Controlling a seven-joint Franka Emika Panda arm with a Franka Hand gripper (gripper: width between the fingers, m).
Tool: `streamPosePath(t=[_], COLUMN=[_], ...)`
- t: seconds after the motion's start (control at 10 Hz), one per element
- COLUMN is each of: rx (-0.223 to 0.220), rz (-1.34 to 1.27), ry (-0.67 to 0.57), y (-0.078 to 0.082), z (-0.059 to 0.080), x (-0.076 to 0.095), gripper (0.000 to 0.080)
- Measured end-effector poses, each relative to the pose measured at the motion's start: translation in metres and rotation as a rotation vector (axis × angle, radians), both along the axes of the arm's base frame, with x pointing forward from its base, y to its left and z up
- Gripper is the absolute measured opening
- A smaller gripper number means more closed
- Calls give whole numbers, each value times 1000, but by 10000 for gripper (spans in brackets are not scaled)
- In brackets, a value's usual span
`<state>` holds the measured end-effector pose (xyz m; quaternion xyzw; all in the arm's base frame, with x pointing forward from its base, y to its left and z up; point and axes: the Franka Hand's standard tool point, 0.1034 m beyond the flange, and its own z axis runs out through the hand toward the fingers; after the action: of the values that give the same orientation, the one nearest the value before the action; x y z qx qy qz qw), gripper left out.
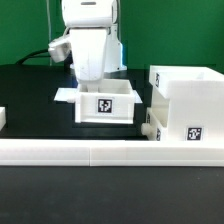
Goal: Assemble drawer
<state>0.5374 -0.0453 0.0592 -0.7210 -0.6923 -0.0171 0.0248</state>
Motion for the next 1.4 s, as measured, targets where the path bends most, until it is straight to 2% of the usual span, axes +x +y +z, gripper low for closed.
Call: streamPosePath(t=[0.3,0.9,1.4], rx=[5,9,14], rz=[63,97,91], ry=[-6,-6,14], y=[7,10,25], z=[4,0,-2], x=[9,9,8], gripper=[42,42,42])
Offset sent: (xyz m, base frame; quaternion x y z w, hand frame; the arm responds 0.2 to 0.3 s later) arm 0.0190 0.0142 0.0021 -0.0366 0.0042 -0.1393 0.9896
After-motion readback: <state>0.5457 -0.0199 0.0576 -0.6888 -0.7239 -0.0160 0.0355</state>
